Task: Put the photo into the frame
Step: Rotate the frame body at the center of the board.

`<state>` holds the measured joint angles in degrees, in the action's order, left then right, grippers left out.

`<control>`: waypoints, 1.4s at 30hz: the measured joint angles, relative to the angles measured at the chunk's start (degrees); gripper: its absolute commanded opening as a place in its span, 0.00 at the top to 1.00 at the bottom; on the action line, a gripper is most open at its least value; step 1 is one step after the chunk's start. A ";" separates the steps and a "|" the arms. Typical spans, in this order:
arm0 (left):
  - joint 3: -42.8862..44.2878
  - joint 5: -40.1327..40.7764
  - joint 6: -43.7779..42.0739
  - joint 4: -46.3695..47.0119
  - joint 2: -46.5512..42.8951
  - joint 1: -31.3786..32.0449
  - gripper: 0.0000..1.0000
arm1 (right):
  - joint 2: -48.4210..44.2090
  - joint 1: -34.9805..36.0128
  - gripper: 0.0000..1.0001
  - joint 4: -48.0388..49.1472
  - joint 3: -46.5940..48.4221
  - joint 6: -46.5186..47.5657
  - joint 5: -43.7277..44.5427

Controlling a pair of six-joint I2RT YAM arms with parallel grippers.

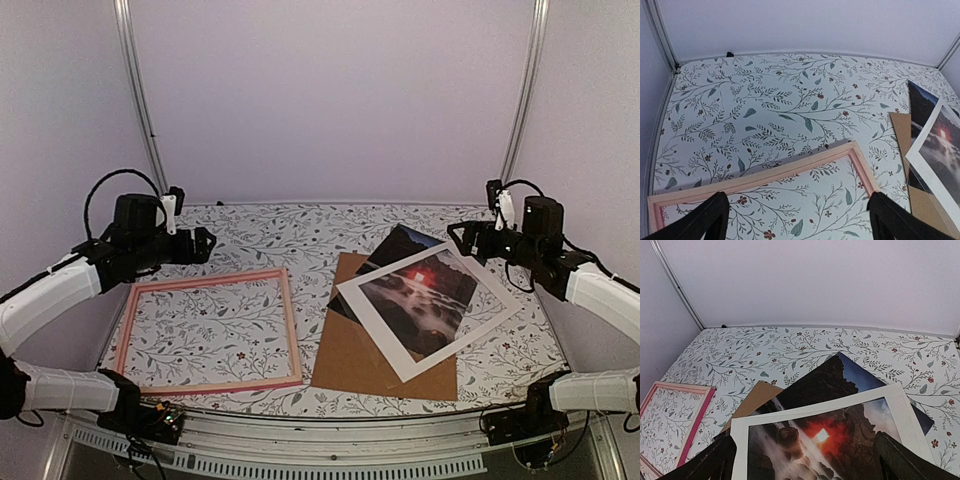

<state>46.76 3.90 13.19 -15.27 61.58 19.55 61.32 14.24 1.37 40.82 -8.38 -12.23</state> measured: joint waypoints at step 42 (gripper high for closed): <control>16.92 8.85 12.15 2.47 48.81 25.94 0.30 | 5.18 0.72 0.01 1.07 -3.39 -2.78 -5.05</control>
<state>63.68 12.75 25.34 -12.80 110.39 45.50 66.50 14.96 2.44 37.43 -11.16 -17.28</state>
